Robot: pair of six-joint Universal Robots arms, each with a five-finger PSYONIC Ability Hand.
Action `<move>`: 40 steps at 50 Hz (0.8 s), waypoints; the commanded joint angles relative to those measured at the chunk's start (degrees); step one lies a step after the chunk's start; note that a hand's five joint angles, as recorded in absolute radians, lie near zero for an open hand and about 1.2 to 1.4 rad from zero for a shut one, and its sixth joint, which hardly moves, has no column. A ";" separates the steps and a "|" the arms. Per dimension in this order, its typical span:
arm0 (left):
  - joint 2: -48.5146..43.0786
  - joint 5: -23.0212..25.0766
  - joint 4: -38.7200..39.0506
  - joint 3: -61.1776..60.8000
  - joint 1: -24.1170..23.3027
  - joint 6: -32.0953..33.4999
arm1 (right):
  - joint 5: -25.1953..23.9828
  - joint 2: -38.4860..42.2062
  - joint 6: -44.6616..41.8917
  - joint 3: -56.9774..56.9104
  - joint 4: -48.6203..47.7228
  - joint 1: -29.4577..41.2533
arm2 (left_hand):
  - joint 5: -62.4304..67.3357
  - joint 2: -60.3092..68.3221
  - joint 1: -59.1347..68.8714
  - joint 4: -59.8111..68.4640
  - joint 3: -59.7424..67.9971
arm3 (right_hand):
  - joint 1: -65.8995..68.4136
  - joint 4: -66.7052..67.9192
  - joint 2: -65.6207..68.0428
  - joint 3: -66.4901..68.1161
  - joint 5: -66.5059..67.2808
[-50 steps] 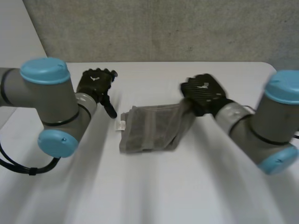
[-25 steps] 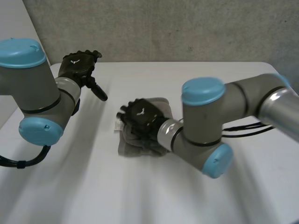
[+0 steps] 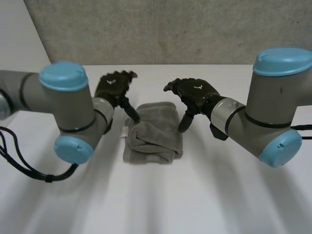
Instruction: Fold the towel.
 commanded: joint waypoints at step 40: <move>13.97 1.78 -0.67 -9.10 0.66 7.50 | 13.13 0.89 5.81 -13.52 6.27 1.02 | -3.44 -2.92 -3.55 -3.14 -2.57 | -3.59 -4.30 -3.82 -4.13 -3.40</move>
